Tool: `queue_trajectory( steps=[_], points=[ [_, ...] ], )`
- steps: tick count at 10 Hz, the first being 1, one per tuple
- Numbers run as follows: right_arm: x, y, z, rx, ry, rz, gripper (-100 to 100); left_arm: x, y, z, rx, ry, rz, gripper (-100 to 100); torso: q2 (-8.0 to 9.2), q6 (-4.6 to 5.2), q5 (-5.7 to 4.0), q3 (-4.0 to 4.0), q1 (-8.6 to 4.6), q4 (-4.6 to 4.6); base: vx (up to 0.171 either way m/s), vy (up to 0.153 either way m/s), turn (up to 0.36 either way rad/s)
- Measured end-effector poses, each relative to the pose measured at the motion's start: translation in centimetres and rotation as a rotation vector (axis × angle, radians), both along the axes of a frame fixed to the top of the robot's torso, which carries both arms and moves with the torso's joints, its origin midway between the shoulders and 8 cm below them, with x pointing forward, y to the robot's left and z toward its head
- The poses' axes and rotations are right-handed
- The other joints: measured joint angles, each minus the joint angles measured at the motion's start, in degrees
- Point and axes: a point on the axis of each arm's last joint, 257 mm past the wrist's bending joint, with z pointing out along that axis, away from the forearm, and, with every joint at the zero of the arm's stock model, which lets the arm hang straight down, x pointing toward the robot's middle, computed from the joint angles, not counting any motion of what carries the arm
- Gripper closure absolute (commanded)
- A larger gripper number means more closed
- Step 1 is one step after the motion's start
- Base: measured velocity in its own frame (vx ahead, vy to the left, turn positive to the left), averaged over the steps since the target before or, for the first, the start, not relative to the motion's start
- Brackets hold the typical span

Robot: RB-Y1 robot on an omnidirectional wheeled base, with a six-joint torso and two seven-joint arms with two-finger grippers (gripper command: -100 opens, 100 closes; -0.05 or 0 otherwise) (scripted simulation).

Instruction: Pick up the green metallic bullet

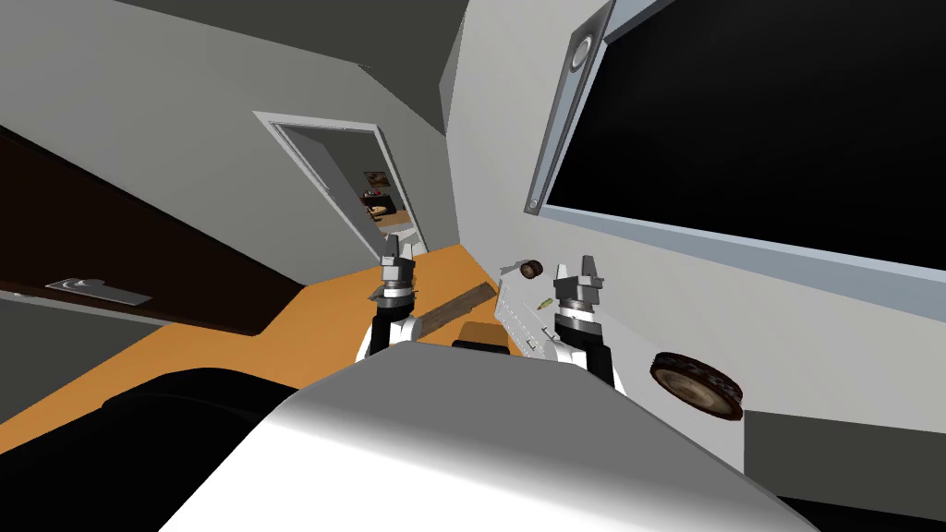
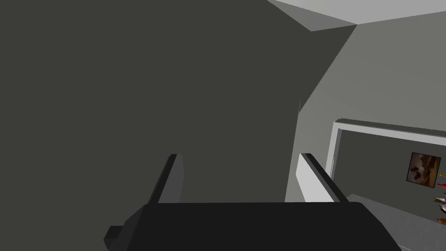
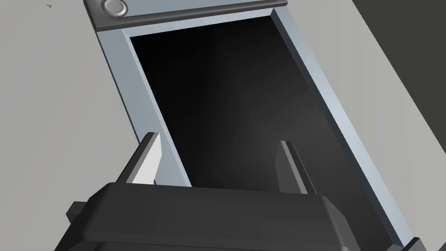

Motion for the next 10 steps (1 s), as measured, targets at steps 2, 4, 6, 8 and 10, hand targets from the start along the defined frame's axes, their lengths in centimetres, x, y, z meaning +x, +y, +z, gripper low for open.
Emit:
queue_trajectory(
  steps=[2,4,6,8,10],
  points=[
    [0.4,0.0,-1.1,-0.01,0.033,0.028,-100,0.0,0.0,0.0,0.0,0.0,0.0,0,-0.1,0.0,0.01,-0.06,0.03,-0.02,0.036,0.018,-0.023],
    [1.3,-0.3,-2.7,0.0,0.086,0.061,-100,0.0,0.0,0.0,0.0,0.0,0.0,0,-0.18,0.0,0.01,-0.1,0.05,-0.04,0.052,0.018,-0.033],
    [2.2,-1.2,-4.9,0.039,0.159,0.091,-100,0.0,0.0,0.0,0.0,0.0,0.0,0,-0.24,0.0,0.01,-0.14,0.05,-0.06,0.063,0.029,-0.04],
    [2.9,-1.9,-7.1,0.086,0.22,0.109,-100,0.0,0.0,0.0,0.0,0.0,0.0,0,-0.23,0.0,0.02,-0.14,0.09,-0.05,0.056,0.021,-0.024],
    [3.6,-3.2,-8.9,0.143,0.285,0.122,-100,0.0,0.0,0.0,0.0,0.0,0.0,0,-0.3,0.0,0.01,-0.17,0.05,-0.07,0.072,0.02,-0.033]
  ],
)
